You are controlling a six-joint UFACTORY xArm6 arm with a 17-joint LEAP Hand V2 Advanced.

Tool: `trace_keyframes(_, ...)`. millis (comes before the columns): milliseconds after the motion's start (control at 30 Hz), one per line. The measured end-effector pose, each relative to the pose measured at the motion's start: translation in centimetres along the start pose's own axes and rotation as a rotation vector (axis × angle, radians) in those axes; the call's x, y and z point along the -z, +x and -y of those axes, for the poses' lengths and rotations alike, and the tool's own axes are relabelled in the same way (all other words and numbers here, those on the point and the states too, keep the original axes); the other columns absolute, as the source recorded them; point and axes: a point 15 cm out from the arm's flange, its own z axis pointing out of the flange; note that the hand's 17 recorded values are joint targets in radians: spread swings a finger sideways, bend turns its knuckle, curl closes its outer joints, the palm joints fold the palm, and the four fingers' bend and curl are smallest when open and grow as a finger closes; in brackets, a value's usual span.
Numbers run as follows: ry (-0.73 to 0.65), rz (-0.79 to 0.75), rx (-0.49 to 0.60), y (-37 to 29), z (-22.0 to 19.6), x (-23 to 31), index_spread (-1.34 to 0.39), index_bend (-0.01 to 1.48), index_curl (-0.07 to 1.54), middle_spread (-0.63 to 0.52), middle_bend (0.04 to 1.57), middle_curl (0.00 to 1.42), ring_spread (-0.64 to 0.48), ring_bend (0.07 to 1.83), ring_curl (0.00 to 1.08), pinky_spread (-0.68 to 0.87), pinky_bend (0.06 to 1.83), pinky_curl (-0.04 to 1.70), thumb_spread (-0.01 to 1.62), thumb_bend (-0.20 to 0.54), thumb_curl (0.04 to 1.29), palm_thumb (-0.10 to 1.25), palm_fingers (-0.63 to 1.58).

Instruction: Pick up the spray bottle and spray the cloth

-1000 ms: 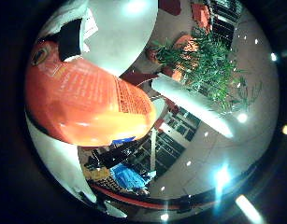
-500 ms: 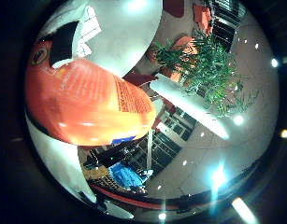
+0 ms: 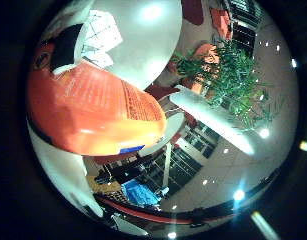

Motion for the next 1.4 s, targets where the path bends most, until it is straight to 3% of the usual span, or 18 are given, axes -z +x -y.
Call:
trace_keyframes(667, 0.454, 0.603, 0.03, -7.7, 5.9, 10.9, -0.19, 1.18, 0.74, -0.1, 1.41, 0.64, -0.2, 1.38, 0.74, -0.23, 1.05, 1.32, 1.2, -0.009, 0.65, 1.01, 1.15)
trace_keyframes(1100, 0.594, 0.989, 0.07, -14.3, 8.9, 4.7, -0.2, 1.17, 0.75, -0.1, 1.41, 0.64, -0.2, 1.38, 0.74, -0.23, 1.05, 1.32, 1.19, -0.009, 0.66, 1.01, 1.15)
trace_keyframes(1400, 0.684, 1.102, 0.119, -19.2, 10.5, -0.7, -0.2, 1.16, 0.75, -0.1, 1.41, 0.64, -0.2, 1.38, 0.74, -0.23, 1.05, 1.32, 1.18, -0.01, 0.67, 1.02, 1.15)
